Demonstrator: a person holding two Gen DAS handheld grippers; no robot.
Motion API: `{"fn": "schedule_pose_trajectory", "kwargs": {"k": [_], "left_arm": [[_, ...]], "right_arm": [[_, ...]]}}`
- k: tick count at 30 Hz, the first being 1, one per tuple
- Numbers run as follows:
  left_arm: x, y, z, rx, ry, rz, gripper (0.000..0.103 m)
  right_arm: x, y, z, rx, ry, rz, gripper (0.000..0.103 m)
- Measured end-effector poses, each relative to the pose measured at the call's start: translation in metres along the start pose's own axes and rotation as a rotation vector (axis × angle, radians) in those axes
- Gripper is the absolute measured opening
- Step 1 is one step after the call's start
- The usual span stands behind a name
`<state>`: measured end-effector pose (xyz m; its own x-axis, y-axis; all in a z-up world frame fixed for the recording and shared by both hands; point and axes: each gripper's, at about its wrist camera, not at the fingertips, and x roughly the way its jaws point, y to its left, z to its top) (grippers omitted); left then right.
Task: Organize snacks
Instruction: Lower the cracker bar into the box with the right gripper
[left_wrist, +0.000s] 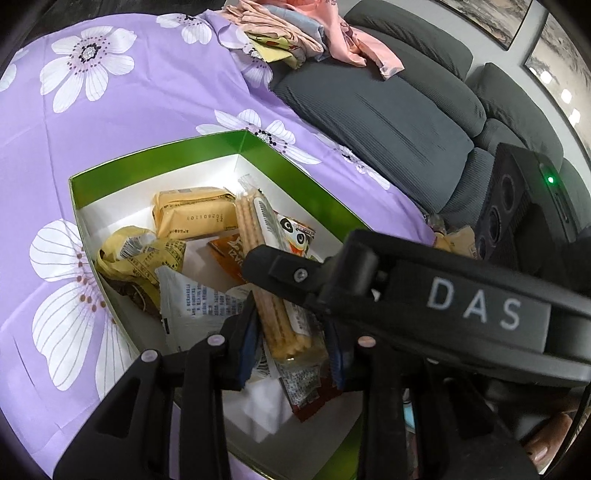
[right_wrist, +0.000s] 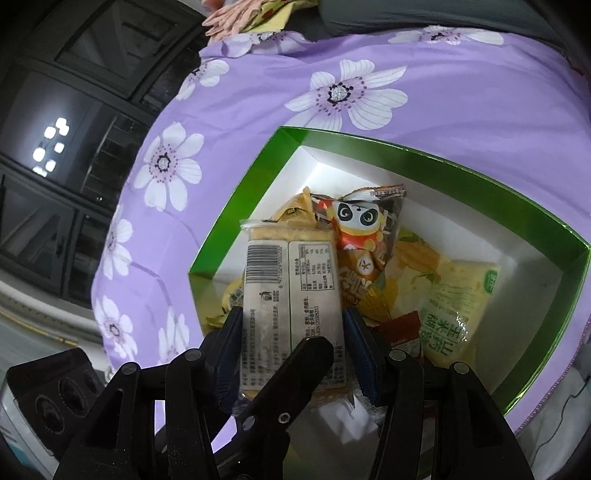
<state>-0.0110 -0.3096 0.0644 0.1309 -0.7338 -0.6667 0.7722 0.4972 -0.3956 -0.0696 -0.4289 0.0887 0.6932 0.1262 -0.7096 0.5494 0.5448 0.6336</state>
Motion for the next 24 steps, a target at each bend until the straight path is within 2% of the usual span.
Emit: {"fn": "schedule_pose_trajectory", "kwargs": {"k": [15, 21, 24], "left_arm": [[-0.0014, 0.0036, -0.0026, -0.029, -0.009, 0.019, 0.031], [-0.0026, 0.0020, -0.0015, -0.026, -0.006, 0.029, 0.035], [-0.0069, 0.0017, -0.0023, -0.021, -0.024, 0.046, 0.038]], "right_arm": [[-0.0007, -0.0021, 0.0010, 0.006, -0.005, 0.008, 0.059], [-0.0046, -0.0009, 0.0002, 0.002, -0.015, 0.001, 0.059], [-0.0073, 0.0022, -0.0002, -0.020, -0.026, -0.018, 0.065]]}}
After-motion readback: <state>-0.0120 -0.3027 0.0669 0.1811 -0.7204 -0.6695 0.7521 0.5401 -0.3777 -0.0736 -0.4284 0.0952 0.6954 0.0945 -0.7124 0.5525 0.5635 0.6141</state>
